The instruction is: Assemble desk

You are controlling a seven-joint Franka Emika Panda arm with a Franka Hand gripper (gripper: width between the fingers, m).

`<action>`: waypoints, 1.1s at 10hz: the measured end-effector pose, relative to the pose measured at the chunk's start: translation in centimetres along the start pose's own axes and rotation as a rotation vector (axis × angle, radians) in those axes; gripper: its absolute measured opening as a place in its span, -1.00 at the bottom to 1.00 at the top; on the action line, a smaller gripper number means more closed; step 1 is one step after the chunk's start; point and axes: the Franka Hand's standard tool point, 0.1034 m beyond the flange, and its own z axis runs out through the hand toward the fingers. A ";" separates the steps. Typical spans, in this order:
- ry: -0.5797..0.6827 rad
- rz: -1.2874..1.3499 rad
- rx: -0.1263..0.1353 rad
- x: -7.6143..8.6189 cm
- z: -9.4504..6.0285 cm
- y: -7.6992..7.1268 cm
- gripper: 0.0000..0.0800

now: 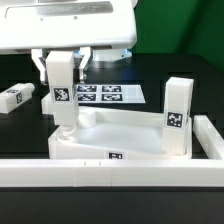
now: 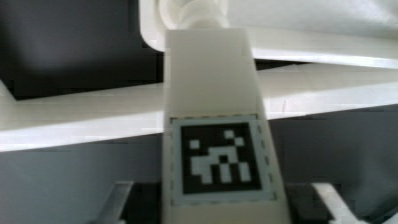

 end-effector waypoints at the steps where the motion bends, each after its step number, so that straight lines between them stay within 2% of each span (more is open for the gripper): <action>1: -0.005 0.002 0.000 -0.3 0.2 0.0 -0.27; 8: -0.005 0.003 -0.017 -1.2 1.0 0.2 -0.27; 11: 0.030 -0.005 -0.042 -1.3 1.1 0.2 -0.27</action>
Offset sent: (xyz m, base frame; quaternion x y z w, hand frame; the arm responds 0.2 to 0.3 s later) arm 0.0012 0.0000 -0.0041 -0.0048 0.0056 -0.0082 0.9999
